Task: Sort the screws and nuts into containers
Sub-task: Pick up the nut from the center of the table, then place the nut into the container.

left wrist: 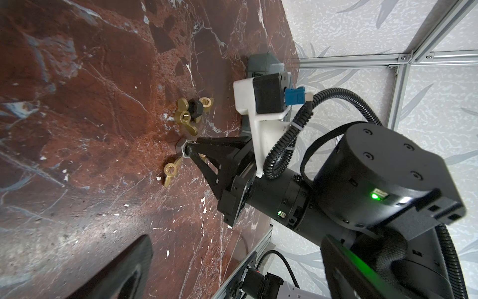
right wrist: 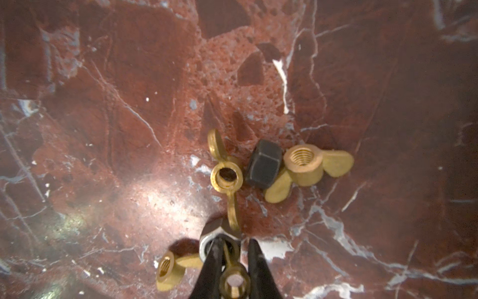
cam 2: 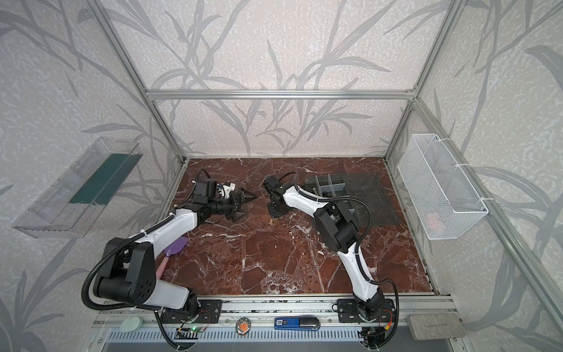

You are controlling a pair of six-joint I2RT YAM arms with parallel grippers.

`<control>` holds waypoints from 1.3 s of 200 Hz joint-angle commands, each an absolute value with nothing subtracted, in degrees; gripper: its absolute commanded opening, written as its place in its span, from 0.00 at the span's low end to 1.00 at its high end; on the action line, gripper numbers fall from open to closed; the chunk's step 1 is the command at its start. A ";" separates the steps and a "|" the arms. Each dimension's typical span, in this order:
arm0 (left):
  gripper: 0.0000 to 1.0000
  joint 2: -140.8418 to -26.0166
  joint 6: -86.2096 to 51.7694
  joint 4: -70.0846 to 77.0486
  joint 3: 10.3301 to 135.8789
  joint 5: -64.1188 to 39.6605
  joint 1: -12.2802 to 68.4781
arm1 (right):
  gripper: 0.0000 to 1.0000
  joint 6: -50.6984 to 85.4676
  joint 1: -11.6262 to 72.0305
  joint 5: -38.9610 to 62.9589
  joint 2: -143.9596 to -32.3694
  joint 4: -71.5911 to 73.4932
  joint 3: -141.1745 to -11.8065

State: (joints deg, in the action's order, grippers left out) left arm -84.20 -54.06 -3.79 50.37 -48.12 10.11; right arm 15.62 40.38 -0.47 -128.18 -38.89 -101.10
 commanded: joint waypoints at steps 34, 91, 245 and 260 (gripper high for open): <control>0.99 -85.12 -54.07 -3.44 52.92 -47.91 11.59 | 0.16 15.49 38.80 0.02 -121.49 -40.07 -99.52; 0.99 -87.36 -53.25 -5.08 57.09 -47.21 13.82 | 0.15 14.01 32.81 -0.11 -116.54 -42.09 -99.99; 1.00 -102.83 -52.37 -8.15 77.43 -46.41 22.44 | 0.16 11.00 11.71 2.20 -128.33 -47.83 -117.97; 1.00 -103.26 -52.01 -8.42 77.69 -46.71 22.48 | 0.16 11.03 11.60 2.46 -130.12 -48.46 -119.70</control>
